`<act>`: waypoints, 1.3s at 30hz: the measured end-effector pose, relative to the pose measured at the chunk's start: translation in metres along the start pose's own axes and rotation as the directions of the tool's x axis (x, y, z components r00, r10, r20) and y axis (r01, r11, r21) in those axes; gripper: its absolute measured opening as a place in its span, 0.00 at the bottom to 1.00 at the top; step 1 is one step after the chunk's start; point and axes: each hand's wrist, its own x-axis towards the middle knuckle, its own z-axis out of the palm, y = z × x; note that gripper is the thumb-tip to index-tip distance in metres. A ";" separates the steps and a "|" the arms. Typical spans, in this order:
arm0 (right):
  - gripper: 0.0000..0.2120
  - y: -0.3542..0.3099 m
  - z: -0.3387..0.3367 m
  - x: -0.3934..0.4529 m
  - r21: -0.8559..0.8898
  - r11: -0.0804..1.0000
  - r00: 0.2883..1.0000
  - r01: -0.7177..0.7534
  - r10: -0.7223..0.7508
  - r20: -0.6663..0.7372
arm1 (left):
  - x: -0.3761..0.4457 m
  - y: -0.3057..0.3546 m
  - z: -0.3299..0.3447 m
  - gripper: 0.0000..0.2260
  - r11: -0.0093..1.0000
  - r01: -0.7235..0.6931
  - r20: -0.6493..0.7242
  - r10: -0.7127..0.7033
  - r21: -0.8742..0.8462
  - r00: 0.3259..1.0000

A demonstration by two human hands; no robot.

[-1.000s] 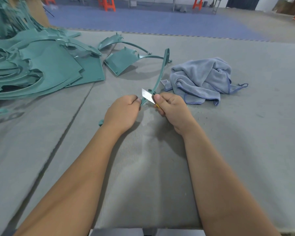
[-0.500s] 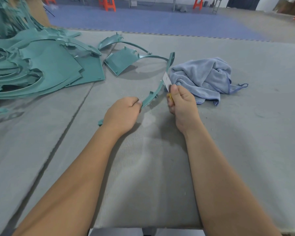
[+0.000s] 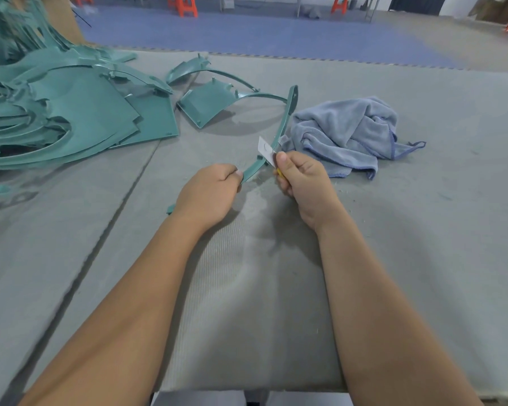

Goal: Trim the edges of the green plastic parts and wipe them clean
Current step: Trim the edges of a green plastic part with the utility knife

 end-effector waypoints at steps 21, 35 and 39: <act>0.19 -0.002 0.002 0.001 0.053 0.999 0.997 -0.002 0.006 -0.076 | 0.000 0.004 -0.003 0.16 0.999 0.016 0.021 -0.015 -0.051 1.000; 0.20 0.000 0.002 0.001 0.034 0.999 0.991 0.024 -0.019 -0.130 | 0.000 0.008 -0.003 0.15 0.998 0.022 0.025 -0.021 -0.056 0.999; 0.22 0.001 0.003 0.002 0.026 0.999 0.990 0.041 -0.038 -0.132 | 0.000 0.010 -0.002 0.16 0.998 0.022 0.020 -0.021 -0.053 1.000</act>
